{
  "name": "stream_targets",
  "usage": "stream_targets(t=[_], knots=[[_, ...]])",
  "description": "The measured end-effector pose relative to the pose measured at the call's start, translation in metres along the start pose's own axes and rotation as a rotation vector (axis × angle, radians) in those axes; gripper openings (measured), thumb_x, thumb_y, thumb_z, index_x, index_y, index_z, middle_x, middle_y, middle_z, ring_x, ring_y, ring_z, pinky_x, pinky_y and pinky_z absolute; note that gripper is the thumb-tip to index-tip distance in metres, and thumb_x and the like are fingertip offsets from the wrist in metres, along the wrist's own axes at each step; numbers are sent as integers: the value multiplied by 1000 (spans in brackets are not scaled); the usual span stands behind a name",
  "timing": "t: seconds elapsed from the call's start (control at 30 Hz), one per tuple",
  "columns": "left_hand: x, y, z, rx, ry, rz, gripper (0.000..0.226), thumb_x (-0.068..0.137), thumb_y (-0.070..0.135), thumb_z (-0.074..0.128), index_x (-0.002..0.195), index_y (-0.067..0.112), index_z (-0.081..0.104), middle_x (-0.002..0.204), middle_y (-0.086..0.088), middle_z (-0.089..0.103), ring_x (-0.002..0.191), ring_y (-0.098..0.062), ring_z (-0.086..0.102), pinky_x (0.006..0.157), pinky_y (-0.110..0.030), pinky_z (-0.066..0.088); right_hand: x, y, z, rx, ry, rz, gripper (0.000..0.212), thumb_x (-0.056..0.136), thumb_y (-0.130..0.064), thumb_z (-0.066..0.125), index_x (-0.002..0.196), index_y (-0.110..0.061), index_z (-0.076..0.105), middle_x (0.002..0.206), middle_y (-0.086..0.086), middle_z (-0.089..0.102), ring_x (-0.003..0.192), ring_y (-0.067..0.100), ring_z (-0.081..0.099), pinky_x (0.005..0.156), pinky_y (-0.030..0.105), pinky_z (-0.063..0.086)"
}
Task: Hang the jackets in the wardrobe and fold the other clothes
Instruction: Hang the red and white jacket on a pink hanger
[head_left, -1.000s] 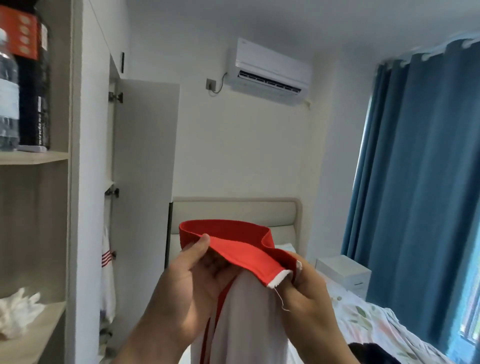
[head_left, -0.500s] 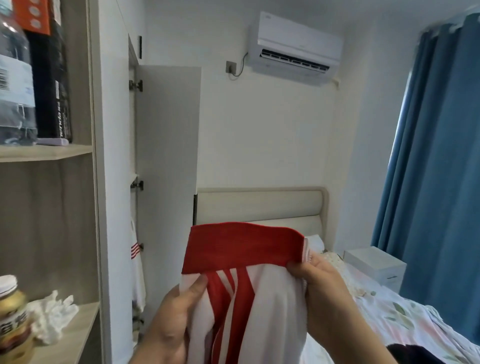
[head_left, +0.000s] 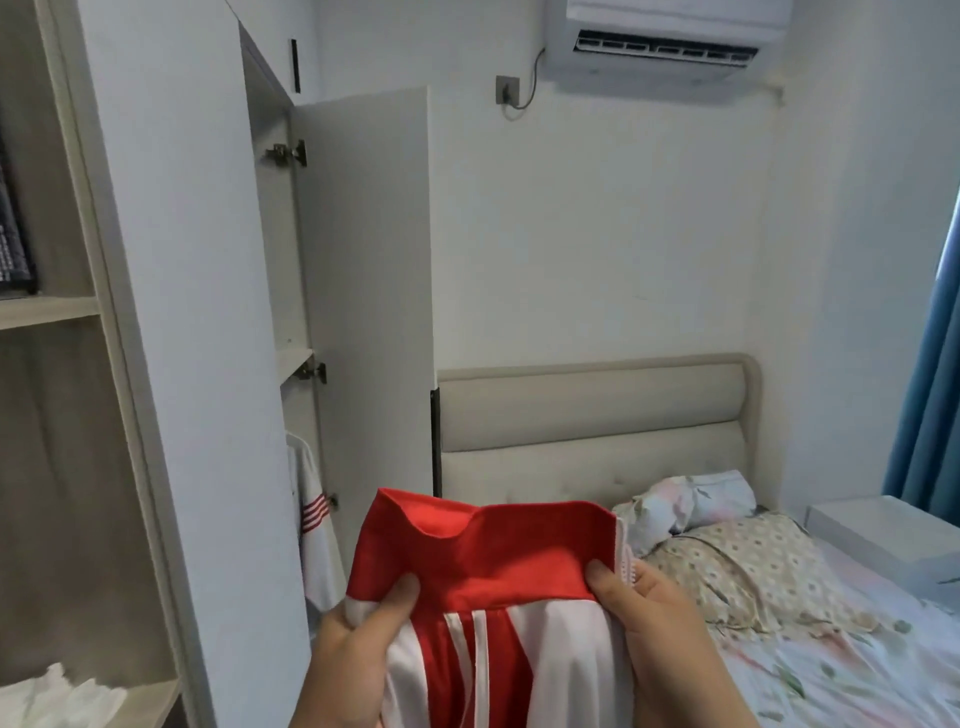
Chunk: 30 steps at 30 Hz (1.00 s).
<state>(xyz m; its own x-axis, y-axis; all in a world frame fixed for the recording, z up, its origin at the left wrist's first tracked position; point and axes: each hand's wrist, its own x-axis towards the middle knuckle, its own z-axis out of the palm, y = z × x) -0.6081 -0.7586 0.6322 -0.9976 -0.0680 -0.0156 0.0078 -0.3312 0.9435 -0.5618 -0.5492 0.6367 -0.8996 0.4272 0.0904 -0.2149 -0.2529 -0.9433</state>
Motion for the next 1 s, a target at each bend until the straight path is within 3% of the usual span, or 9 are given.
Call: stream_targets(t=[0.13,0.27,0.37,0.47,0.63,0.7,0.77,0.93,1.0], knots=[[23,-14,5,50,120,-2,8,81,12,76,88,8,75,82,-9,77,82,-26,73,75,-30,48,38,22,7,-32,-50,19,26,90,1,62,88,-16,81,93,21,75,87,33,72,90,47,52],[44,-15,11,104,204,-2,5,83,15,77,83,14,72,74,-1,76,84,-20,68,75,-29,45,66,41,25,-39,-93,32,29,91,1,61,91,-20,81,93,17,76,91,33,71,95,50,51],[64,-13,13,123,255,27,9,84,16,76,79,17,69,77,0,72,84,-18,65,80,-31,41,86,55,44,-40,-113,38,21,92,0,61,98,-10,78,98,17,76,100,37,70,99,53,50],[88,-12,10,126,261,39,9,86,19,74,79,15,69,69,3,72,82,-17,64,67,-25,41,108,65,67,-55,-123,2,16,94,-7,61,98,-11,77,98,15,76,101,38,70,98,57,50],[144,-9,-5,55,234,42,12,91,19,67,81,15,71,67,4,75,82,-21,68,71,-29,46,143,78,117,-17,-164,18,27,99,-10,54,92,-17,80,95,14,77,90,24,72,78,32,58],[167,-9,-10,70,165,69,14,92,17,67,79,18,72,72,5,76,78,-13,71,66,-22,49,157,82,140,-16,-192,24,27,100,-10,54,92,-14,79,97,19,75,89,24,69,84,40,55],[188,-10,-14,97,70,94,7,86,25,75,82,21,74,75,7,76,72,-2,71,63,-15,49,171,87,163,-16,-230,25,25,99,-12,55,91,-9,78,99,26,73,89,28,67,88,45,52],[238,-22,-28,223,-44,139,66,39,51,83,95,19,73,79,8,77,73,-3,72,63,-16,47,211,105,199,19,-280,83,21,95,-11,58,90,-3,77,97,26,73,93,35,69,92,50,53],[253,-27,-33,270,-73,154,79,30,53,86,101,21,72,87,7,78,81,-5,73,69,-20,51,223,110,208,56,-309,116,19,86,-14,63,88,-2,77,96,28,72,89,36,70,86,48,56]])
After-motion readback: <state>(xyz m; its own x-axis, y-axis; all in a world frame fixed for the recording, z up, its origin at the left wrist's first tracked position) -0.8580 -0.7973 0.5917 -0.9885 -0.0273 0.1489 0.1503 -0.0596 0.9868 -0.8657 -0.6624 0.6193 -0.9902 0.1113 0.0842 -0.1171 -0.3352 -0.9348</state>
